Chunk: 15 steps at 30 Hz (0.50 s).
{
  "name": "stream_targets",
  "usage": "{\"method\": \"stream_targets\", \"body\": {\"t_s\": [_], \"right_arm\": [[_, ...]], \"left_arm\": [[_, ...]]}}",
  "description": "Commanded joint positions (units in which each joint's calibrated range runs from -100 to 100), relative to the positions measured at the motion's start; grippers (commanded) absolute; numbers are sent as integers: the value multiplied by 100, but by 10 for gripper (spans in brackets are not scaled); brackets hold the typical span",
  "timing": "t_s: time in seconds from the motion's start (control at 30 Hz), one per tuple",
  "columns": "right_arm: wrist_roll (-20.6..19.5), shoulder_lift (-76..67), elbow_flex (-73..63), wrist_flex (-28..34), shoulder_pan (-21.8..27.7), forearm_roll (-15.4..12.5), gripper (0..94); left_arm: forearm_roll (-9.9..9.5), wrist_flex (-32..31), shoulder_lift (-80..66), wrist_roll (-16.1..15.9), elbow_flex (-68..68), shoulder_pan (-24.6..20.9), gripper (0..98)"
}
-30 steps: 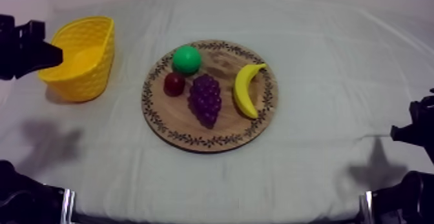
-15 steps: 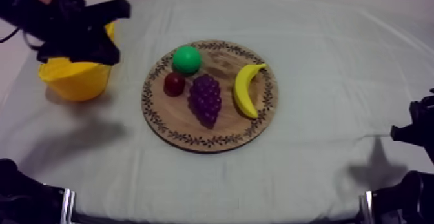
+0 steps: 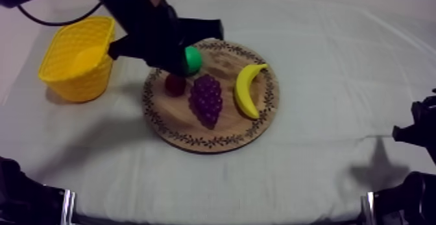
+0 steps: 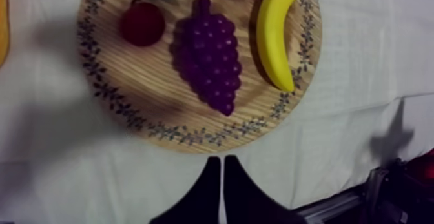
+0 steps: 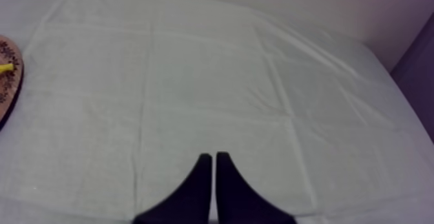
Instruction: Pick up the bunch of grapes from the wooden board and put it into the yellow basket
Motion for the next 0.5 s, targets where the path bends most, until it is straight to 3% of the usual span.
{"method": "stream_targets", "body": {"t_s": [0.0, 0.27, 0.47], "right_arm": [[12, -2, -5, -3, 0, -1, 3], [12, -2, -5, -3, 0, -1, 3], [12, -2, -5, -3, 0, -1, 3]], "left_arm": [[13, 10, 351, 2, -259, 38, 0], [41, 20, 885, -28, -795, 86, 21], [25, 21, 995, -74, -1004, 79, 228]]}}
